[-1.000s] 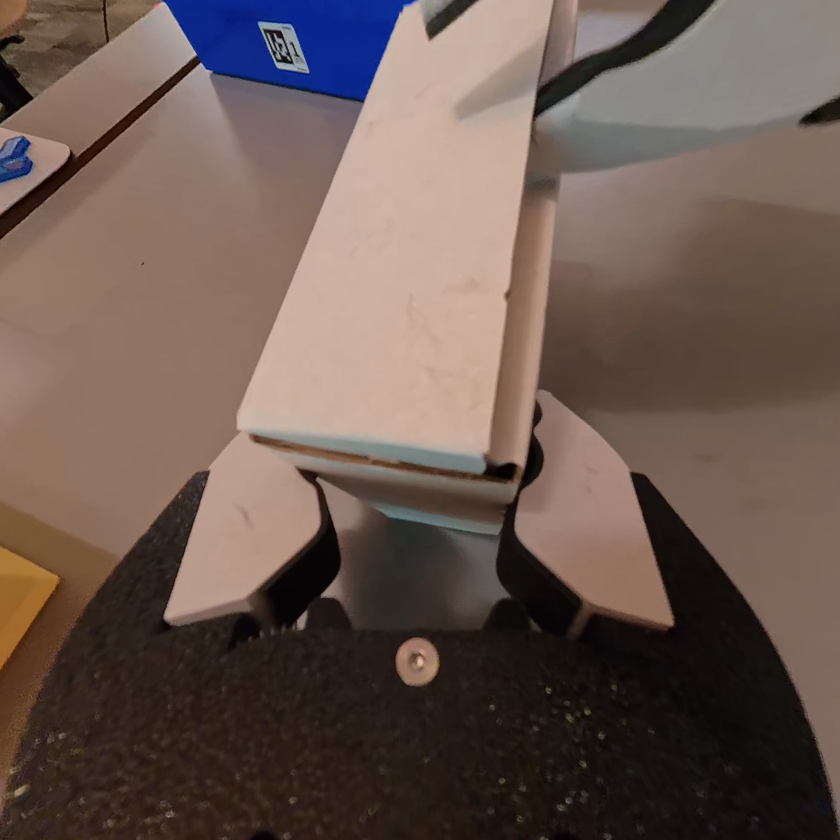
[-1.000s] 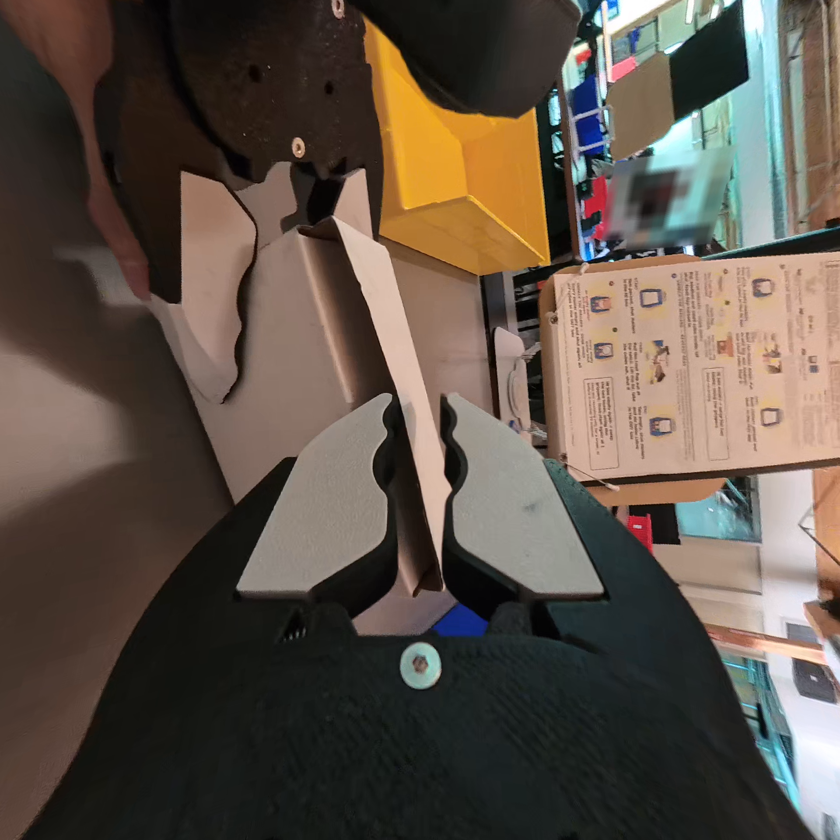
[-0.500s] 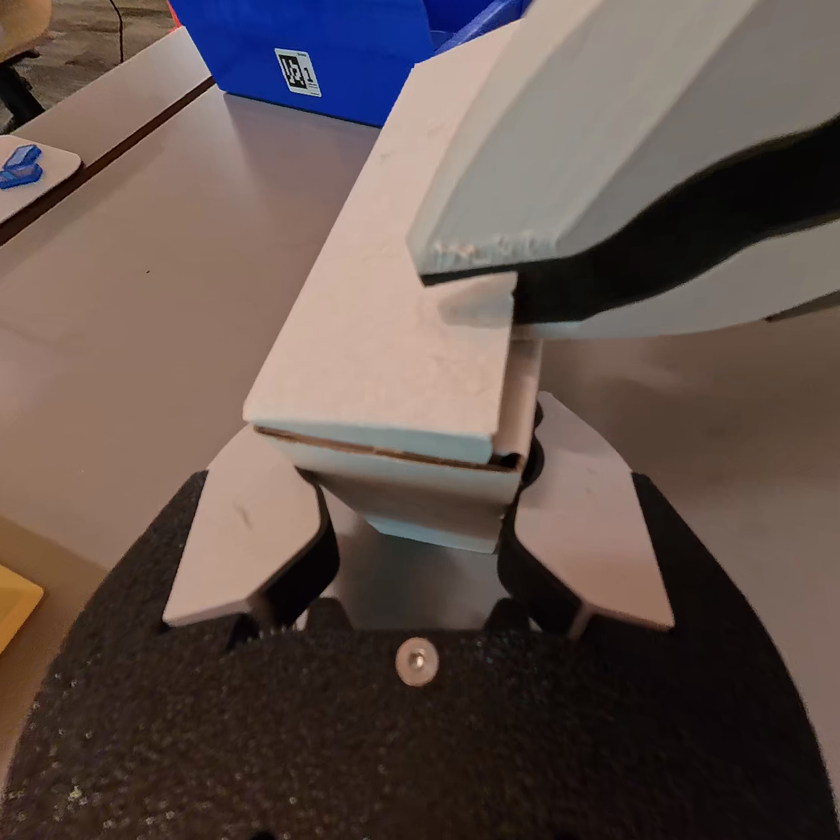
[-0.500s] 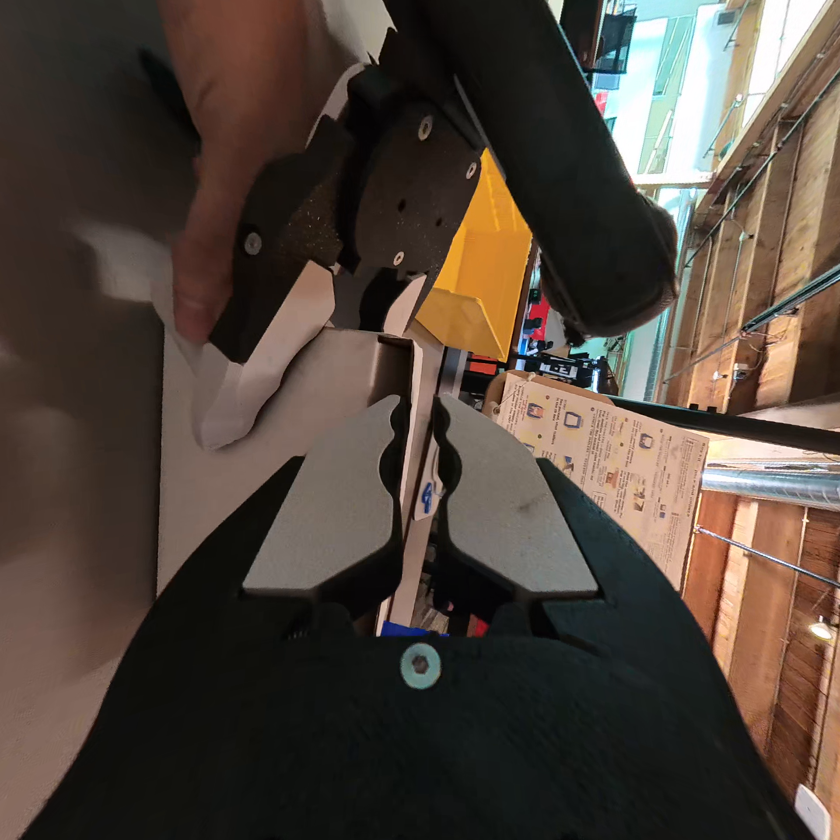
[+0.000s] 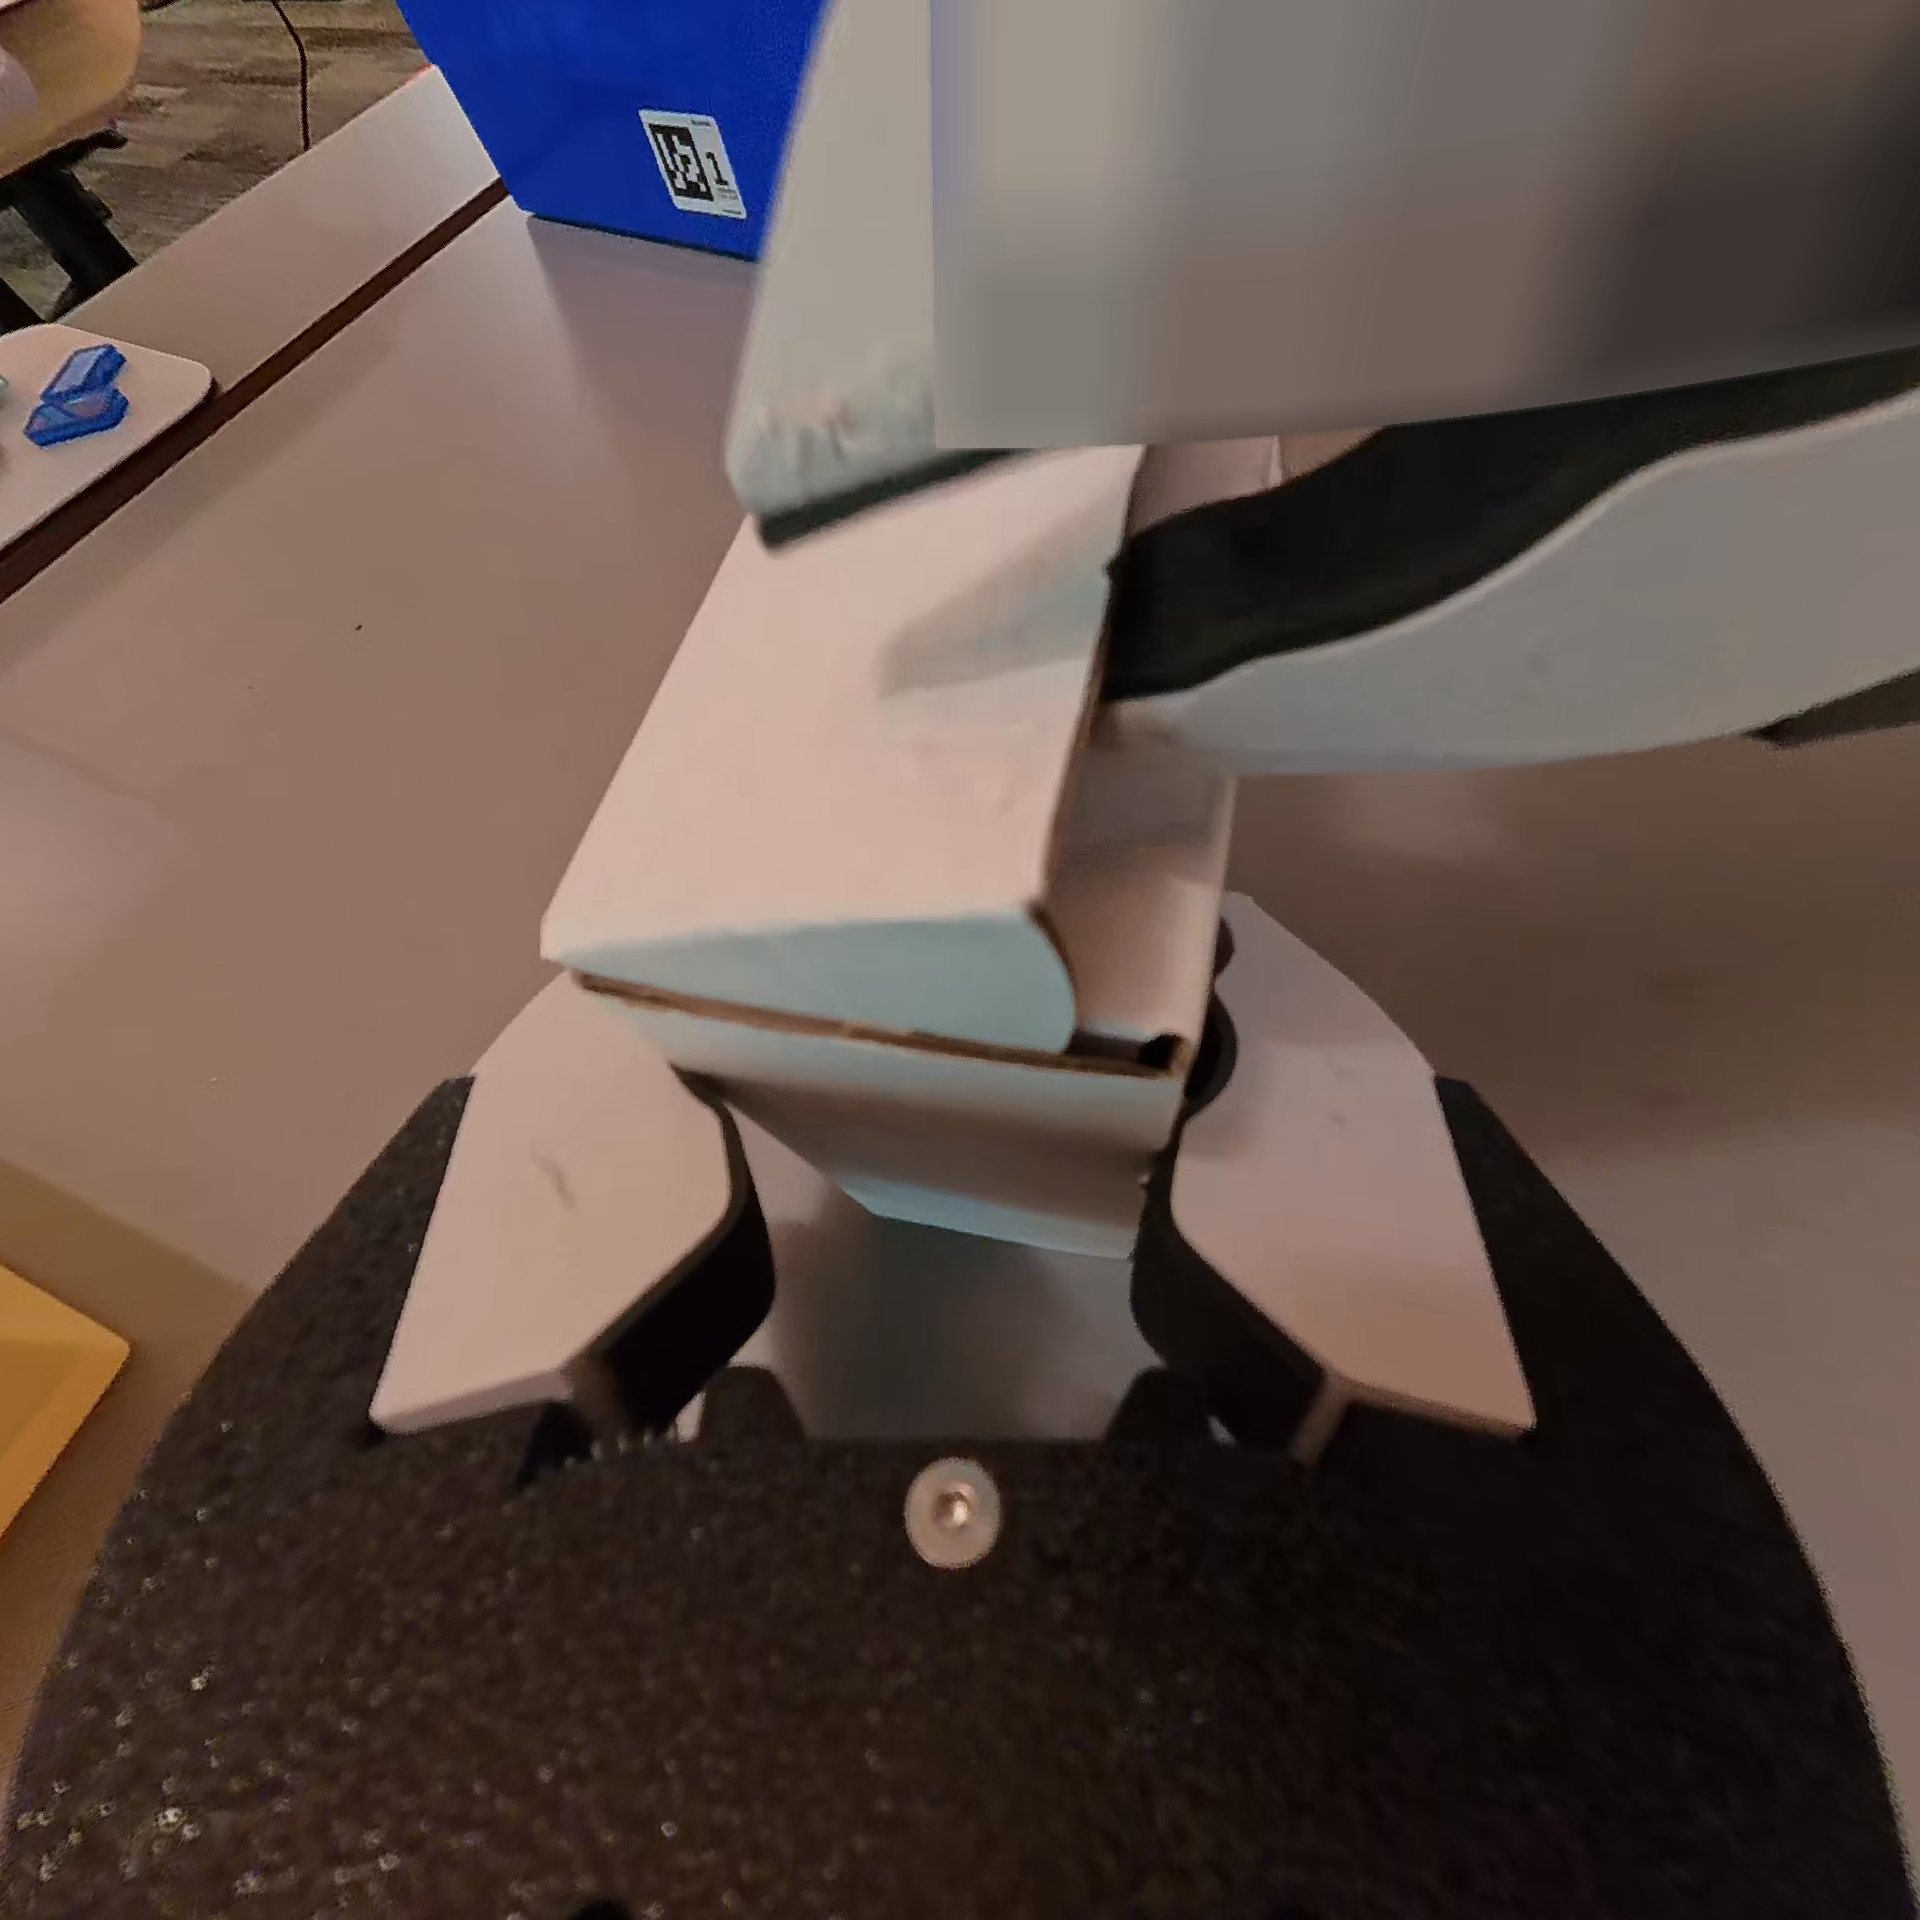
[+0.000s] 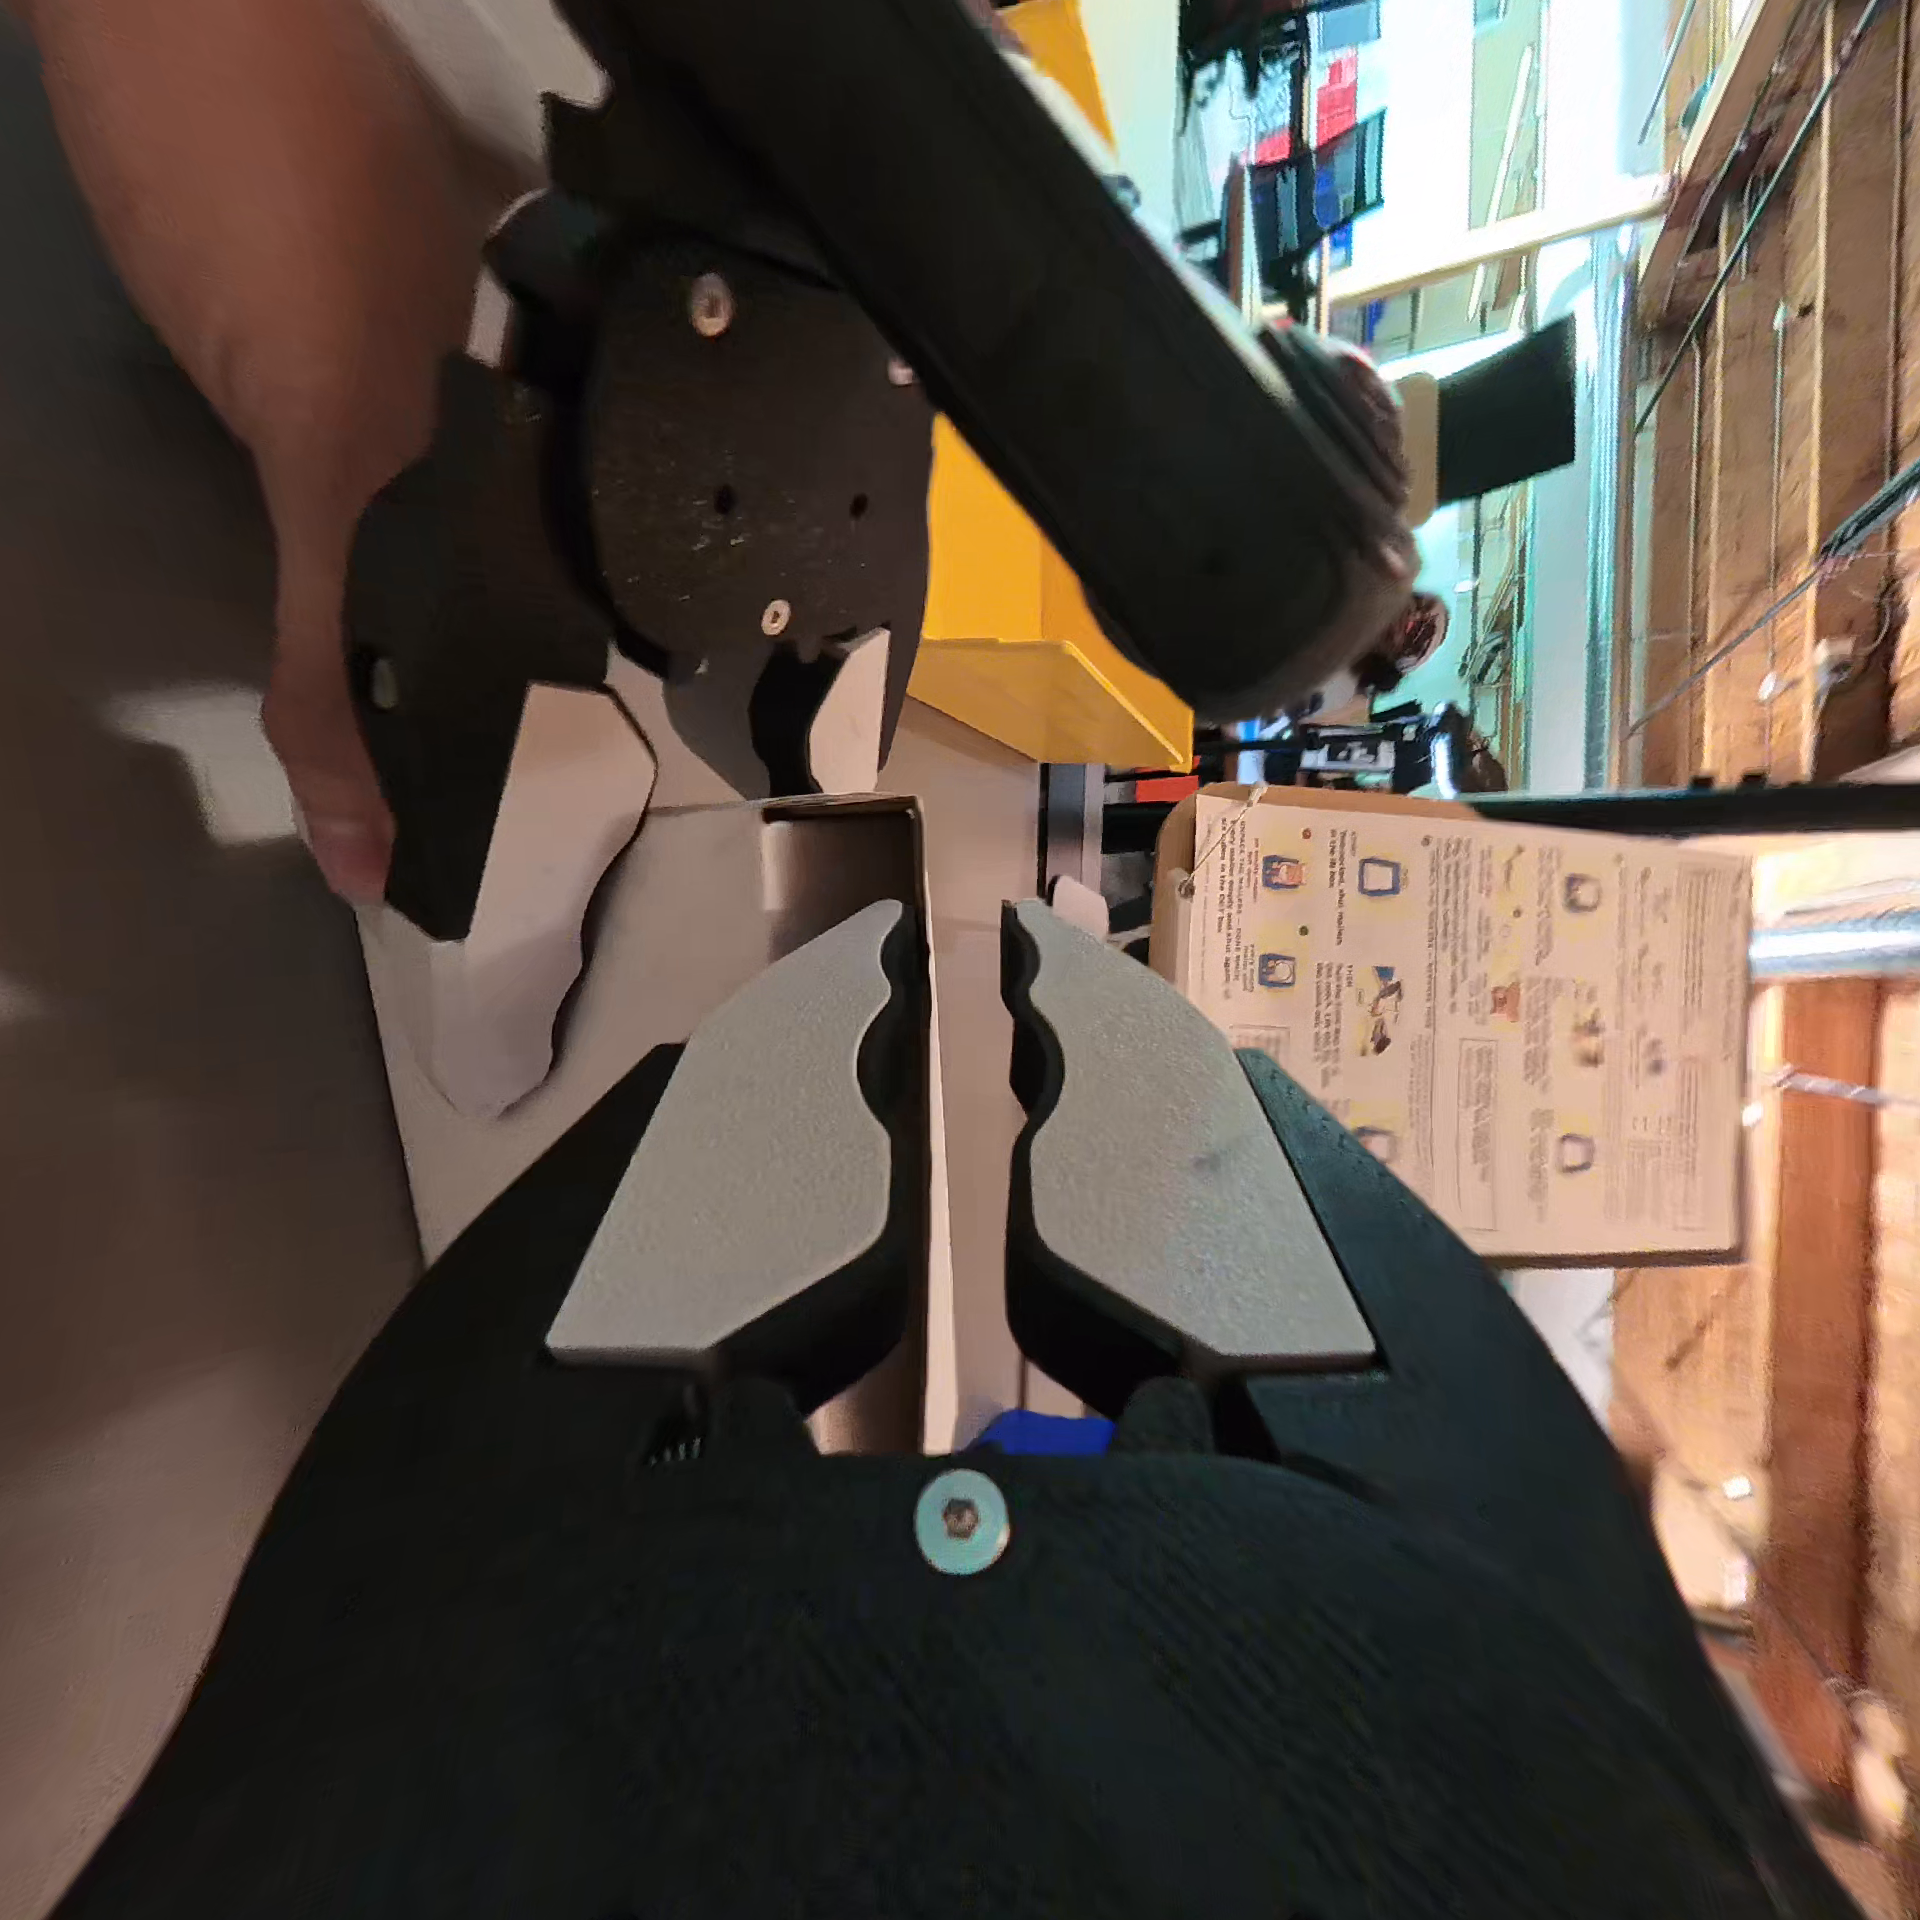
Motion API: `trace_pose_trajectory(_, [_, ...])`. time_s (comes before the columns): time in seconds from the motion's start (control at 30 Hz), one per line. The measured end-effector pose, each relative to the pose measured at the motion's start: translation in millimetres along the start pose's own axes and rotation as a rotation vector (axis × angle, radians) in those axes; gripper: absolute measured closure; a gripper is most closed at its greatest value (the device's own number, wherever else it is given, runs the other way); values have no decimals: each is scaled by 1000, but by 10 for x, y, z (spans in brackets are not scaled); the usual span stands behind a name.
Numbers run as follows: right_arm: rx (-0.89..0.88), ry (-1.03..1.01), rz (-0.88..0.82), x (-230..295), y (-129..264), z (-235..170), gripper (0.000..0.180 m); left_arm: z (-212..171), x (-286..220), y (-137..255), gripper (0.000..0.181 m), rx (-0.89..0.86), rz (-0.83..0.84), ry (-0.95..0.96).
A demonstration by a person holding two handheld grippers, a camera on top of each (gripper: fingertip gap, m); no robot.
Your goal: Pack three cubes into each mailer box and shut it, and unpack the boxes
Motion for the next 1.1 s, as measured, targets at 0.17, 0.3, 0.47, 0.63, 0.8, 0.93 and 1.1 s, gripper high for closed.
trace_pose_trajectory(0.17, [104, 137, -69, -15, 167, -243, 150, 0, 0, 1, 93, 1, 8, -7])
trace_pose_trajectory(0.3, [84, -70, -47, -99, 481, -688, 140, 3, 0, 1, 93, -1, -2, -4])
trace_pose_trajectory(0.47, [124, -26, -3, -120, 680, -1015, 140, 4, 1, 0, 93, -2, -6, -4])
trace_pose_trajectory(0.63, [94, -16, 34, -101, 625, -1034, 151, 2, 11, 3, 93, -2, 2, 2])
trace_pose_trajectory(0.8, [80, -20, 74, -62, 620, -1038, 148, 2, 7, 2, 93, -1, 0, -1])
trace_pose_trajectory(0.93, [77, -23, 83, -82, 644, -1028, 147, 2, 6, 3, 93, -1, 0, -3])
trace_pose_trajectory(1.1, [45, -36, 107, -105, 666, -955, 144, 2, 6, 3, 92, -1, -1, -3])
Point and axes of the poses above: each gripper's, where its closed fingertips meet, y back along the fingers, z out of its top, x = y × z across the jaws, the point moved 4 cm from there along y, back along the fingers, and after that the axes turned 1 degree about -x, right-handed, at the moved point
